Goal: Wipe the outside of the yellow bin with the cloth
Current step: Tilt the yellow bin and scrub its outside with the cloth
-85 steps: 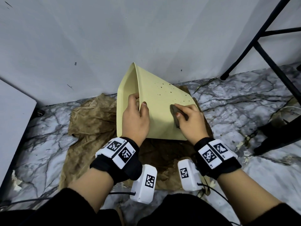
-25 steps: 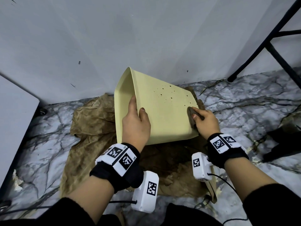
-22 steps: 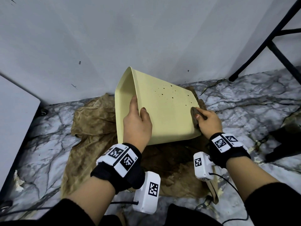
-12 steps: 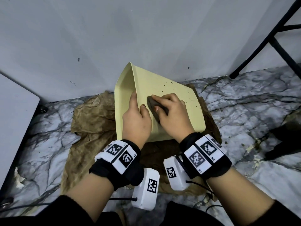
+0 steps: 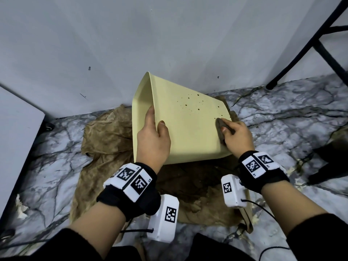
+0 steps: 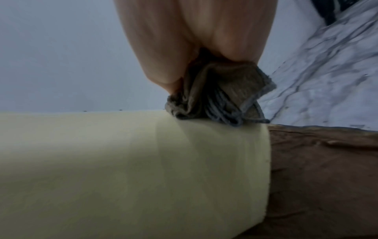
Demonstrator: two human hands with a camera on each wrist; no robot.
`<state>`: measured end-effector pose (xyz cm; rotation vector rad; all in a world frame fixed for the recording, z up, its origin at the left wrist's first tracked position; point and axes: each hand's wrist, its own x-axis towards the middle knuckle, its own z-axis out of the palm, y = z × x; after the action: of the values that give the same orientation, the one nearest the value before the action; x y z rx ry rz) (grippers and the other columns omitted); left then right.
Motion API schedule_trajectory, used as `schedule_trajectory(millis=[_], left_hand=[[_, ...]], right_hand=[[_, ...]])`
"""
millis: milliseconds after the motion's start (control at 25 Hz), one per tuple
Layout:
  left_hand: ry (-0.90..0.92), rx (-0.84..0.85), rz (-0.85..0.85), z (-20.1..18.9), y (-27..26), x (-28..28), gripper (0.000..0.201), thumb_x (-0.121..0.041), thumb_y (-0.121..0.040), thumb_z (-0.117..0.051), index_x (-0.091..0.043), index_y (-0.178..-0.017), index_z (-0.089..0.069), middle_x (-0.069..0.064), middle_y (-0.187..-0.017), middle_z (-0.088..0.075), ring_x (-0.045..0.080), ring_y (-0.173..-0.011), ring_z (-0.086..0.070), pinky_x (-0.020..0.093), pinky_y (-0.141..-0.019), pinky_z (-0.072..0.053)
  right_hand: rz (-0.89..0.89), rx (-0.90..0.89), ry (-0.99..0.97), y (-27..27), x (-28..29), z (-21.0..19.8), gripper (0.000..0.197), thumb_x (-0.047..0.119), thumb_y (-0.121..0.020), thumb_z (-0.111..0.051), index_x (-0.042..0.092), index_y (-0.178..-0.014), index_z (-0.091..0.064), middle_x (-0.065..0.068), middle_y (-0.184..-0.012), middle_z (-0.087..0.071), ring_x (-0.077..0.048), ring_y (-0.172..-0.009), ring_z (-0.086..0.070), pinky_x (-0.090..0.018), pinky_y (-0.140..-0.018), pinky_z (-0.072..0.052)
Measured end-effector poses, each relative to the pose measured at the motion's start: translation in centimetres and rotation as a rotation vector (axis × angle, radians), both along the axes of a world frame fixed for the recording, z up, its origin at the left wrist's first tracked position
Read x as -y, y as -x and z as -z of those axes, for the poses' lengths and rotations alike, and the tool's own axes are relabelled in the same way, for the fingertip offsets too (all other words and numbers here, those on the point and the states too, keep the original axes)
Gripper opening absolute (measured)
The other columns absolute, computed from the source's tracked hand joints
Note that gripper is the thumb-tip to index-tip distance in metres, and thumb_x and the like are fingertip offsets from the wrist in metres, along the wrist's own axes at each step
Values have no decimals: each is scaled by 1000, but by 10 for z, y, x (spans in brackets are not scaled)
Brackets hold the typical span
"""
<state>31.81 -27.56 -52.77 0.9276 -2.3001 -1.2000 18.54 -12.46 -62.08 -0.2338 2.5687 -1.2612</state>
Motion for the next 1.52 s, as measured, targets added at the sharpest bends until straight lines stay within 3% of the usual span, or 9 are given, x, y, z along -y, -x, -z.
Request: schedule_trajectory(millis=[280,440,520,640,800,1040,1200,1360,1520], left_hand=[[-75,21,46,-11,9,12,33,0,-85,-37,-12,-115,-33,5,-99,-55,22,-73,-53,28,-62,-38],[-115,-24,1,-14,13,13,17,-15,-92,-42,-16,-107,-34,-6,-82,-53,3,-67,-51,21,-50,-37],[-84,-37,-44,-12,11,12,23,-19,-94,-41,-10,-115,-37,-10,-78,-49,8,-68,-51,24,-56,-32],[-88,-91,-92,-7,8,14,15,-16,-93,-39,-18,-108,-42,5,-83,-61,28,-78,-58,36,-70,-45],[-116,-152,-56,-10,9,6,20,-16,-93,-41,-35,-92,-41,22,-88,-66,36,-79,-61,46,-69,-50],[-22,-194,42,-4,10,-5,21,-13,-92,-44,-18,-112,-47,-6,-73,-62,1,-58,-54,6,-53,-39],[30,-183,67,-1,10,-4,23,-12,-92,-43,-16,-114,-46,-5,-74,-62,1,-59,-54,6,-54,-38],[11,-169,65,0,6,0,24,-13,-93,-42,-17,-116,-45,-6,-76,-63,1,-62,-56,7,-53,-39],[-16,-173,67,1,5,2,23,-13,-93,-41,-16,-116,-45,-10,-75,-62,-5,-58,-54,4,-51,-38]], right_hand=[[28,44,-21,4,-11,5,34,16,-89,-51,17,-122,-54,-17,-126,-49,-35,-120,-45,-34,-103,-34],[10,19,-29,1,-12,5,34,15,-88,-53,18,-122,-55,-17,-123,-50,-34,-118,-46,-35,-103,-34],[-7,5,-32,0,-12,5,34,15,-87,-54,18,-121,-56,-16,-122,-52,-33,-116,-47,-35,-102,-34],[-16,2,20,-7,-8,3,34,14,-87,-54,18,-120,-56,-13,-120,-52,-34,-115,-46,-35,-102,-36],[-91,-68,138,-28,6,-18,33,12,-86,-55,19,-119,-58,-2,-104,-51,-26,-109,-49,-14,-88,-32],[-280,-354,268,-64,43,-68,36,17,-83,-54,25,-118,-58,-4,-103,-57,-25,-95,-47,-14,-81,-25],[-240,-353,291,-60,44,-63,37,21,-82,-51,26,-117,-59,-4,-103,-58,-29,-96,-49,-16,-84,-28],[-129,-215,259,-38,25,-36,33,15,-85,-56,23,-117,-59,2,-101,-51,-32,-105,-50,-35,-97,-41],[5,-75,173,-10,-6,-10,33,12,-87,-54,16,-119,-58,-11,-116,-54,-27,-110,-51,-15,-90,-32]])
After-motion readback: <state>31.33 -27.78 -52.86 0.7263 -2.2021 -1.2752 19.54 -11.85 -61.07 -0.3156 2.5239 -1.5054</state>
